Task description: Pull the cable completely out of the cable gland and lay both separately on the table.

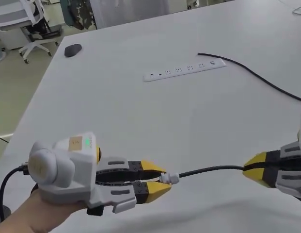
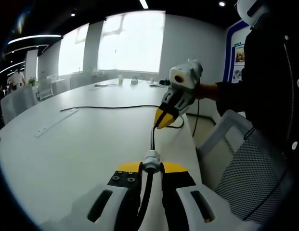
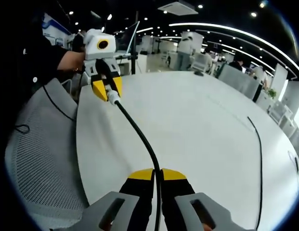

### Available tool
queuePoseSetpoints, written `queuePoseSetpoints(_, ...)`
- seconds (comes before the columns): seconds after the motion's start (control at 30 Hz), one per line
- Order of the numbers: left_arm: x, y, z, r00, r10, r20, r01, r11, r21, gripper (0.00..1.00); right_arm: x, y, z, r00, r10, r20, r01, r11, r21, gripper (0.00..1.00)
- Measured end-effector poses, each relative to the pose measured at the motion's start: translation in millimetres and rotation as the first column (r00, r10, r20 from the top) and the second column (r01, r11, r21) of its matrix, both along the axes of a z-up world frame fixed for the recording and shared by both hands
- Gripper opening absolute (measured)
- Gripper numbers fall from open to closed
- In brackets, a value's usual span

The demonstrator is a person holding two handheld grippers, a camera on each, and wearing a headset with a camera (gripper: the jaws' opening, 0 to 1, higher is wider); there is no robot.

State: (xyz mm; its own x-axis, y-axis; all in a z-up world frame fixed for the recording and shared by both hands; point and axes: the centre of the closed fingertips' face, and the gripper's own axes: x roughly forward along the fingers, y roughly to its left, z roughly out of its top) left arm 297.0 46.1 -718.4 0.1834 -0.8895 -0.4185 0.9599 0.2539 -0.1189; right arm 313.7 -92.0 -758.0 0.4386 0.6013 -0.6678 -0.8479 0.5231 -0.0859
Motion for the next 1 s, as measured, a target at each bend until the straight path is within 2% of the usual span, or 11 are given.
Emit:
queuePoseSetpoints(0.17,-0.5,9.6,-1.1,1.0,0.01,0.007,-0.01,1.0,0.021,0.15,8.6,-30.2,-9.6,0.996,-0.088,-0.012,0.088,0.995,-0.04,0.0)
queuePoseSetpoints(0.27,0.2,15.2,-0.9,1.0,0.027,0.002,-0.027,0.999,0.018,0.15,11.5,-39.4,-13.3,0.995,-0.097,-0.003,0.097,0.994,-0.056,0.0)
queuePoseSetpoints(0.43,-0.1,22.3,-0.4,0.999,0.044,0.005,-0.045,0.999,0.022,0.15,19.7,-65.7,-27.4,0.989,-0.148,0.015,0.148,0.973,-0.177,0.0)
queuePoseSetpoints(0.53,-0.5,24.3,-0.4,0.999,0.051,0.005,-0.051,0.998,0.024,0.15,15.1,-58.3,-28.3,0.993,-0.113,0.016,0.114,0.975,-0.189,0.0)
queuePoseSetpoints(0.6,-0.7,25.0,-1.2,0.998,0.056,0.002,-0.056,0.998,0.024,0.15,9.3,-53.6,-33.7,0.996,-0.084,-0.017,0.079,0.977,-0.2,0.0)
queuePoseSetpoints(0.7,-0.2,25.8,-2.6,0.998,0.062,0.001,-0.062,0.998,0.024,0.15,7.6,-52.0,-37.7,0.998,-0.064,-0.019,0.058,0.97,-0.237,0.01)
queuePoseSetpoints(0.73,-0.2,25.9,-2.7,0.998,0.064,0.001,-0.064,0.998,0.021,0.15,8.4,-50.4,-36.6,0.998,-0.067,-0.019,0.061,0.972,-0.229,0.07)
queuePoseSetpoints(0.8,-0.1,27.1,-4.0,0.998,0.07,-0.003,-0.07,0.997,0.024,0.15,10.1,-48.2,-36.7,0.997,-0.078,-0.024,0.071,0.972,-0.224,0.26)
queuePoseSetpoints(0.9,-1.2,28.6,-4.5,0.997,0.071,-0.005,-0.07,0.997,0.023,0.15,8.0,-42.5,-33.1,0.999,-0.036,-0.02,0.03,0.971,-0.235,0.27)
queuePoseSetpoints(0.93,-1.0,28.8,-4.4,0.997,0.071,-0.004,-0.071,0.997,0.024,0.15,8.6,-35.3,-28.0,1.0,-0.024,-0.013,0.02,0.978,-0.209,0.27)
queuePoseSetpoints(1.0,-0.9,28.5,-4.1,0.997,0.072,-0.005,-0.072,0.997,0.022,0.15,3.0,-3.3,-11.1,0.999,0.018,-0.044,-0.021,0.998,-0.066,0.29)
